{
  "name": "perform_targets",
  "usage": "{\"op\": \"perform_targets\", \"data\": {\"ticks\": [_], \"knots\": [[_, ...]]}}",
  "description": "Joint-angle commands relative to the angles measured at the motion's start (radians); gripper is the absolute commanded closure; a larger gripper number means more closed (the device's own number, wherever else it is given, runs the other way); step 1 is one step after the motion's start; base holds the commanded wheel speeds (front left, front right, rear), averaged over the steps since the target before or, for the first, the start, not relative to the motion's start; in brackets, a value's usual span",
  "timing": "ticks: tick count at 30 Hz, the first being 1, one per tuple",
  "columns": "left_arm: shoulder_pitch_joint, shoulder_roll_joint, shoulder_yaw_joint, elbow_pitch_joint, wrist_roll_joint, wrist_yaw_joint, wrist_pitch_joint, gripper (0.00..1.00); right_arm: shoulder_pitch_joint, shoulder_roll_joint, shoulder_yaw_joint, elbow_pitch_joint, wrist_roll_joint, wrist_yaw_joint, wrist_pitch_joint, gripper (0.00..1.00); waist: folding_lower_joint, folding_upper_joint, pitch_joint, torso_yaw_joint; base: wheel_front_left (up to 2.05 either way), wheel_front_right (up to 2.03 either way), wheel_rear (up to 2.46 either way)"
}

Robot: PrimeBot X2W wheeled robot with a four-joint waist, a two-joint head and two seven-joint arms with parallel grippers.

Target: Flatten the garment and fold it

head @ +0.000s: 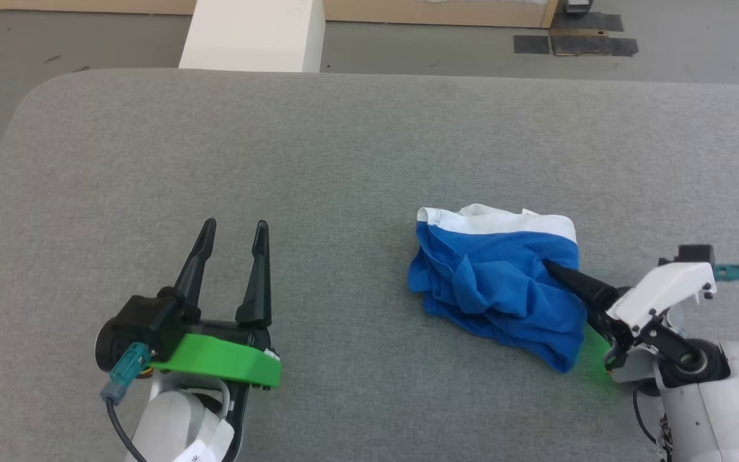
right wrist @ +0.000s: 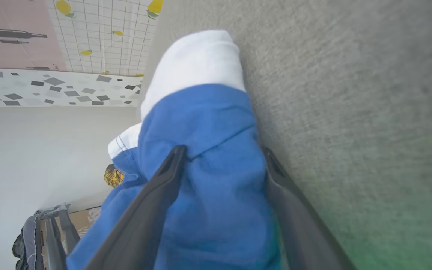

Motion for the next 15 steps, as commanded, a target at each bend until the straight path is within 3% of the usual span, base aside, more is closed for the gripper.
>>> {"op": "perform_targets", "data": {"ticks": [1, 2, 3, 4, 6, 7, 15], "knots": [[-0.004, -0.003, 0.0, 0.001, -0.01, -0.002, -0.005, 0.0, -0.011, 0.012, 0.021, 0.03, -0.018, -0.001, 0.02, 0.0, 0.0, 0.0, 0.003, 0.016, 0.0, 0.0, 0.0], [-0.003, -0.003, 0.0, 0.002, -0.012, -0.001, -0.005, 0.0, -0.015, 0.012, 0.036, 0.035, -0.028, -0.001, 0.036, 0.0, 0.0, 0.0, 0.003, 0.022, 0.0, 0.0, 0.0], [-0.002, -0.003, 0.0, 0.002, -0.014, 0.0, -0.005, 0.0, -0.017, 0.012, 0.049, 0.036, -0.032, -0.001, 0.049, 0.15, 0.0, 0.0, 0.002, 0.026, 0.0, 0.0, 0.0], [-0.001, -0.003, 0.0, 0.003, -0.016, 0.002, -0.005, 0.0, -0.017, 0.012, 0.065, 0.032, -0.033, -0.001, 0.065, 0.51, 0.0, 0.0, 0.001, 0.03, 0.0, 0.0, 0.0], [0.002, -0.003, 0.0, 0.003, -0.018, 0.004, -0.005, 0.0, -0.012, 0.012, 0.09, 0.012, -0.045, -0.001, 0.085, 0.94, 0.0, 0.0, -0.002, 0.036, 0.0, 0.0, 0.0], [0.003, -0.003, 0.001, 0.002, -0.018, 0.005, -0.005, 0.0, -0.008, 0.012, 0.097, 0.0, -0.055, -0.001, 0.089, 1.0, 0.0, 0.0, -0.003, 0.037, 0.0, 0.0, 0.0], [0.008, -0.003, 0.007, -0.007, -0.017, 0.012, -0.005, 0.0, 0.033, -0.019, 0.156, -0.196, -0.31, -0.001, 0.121, 1.0, 0.0, 0.0, -0.004, 0.017, 0.0, 0.0, 0.0]]}}
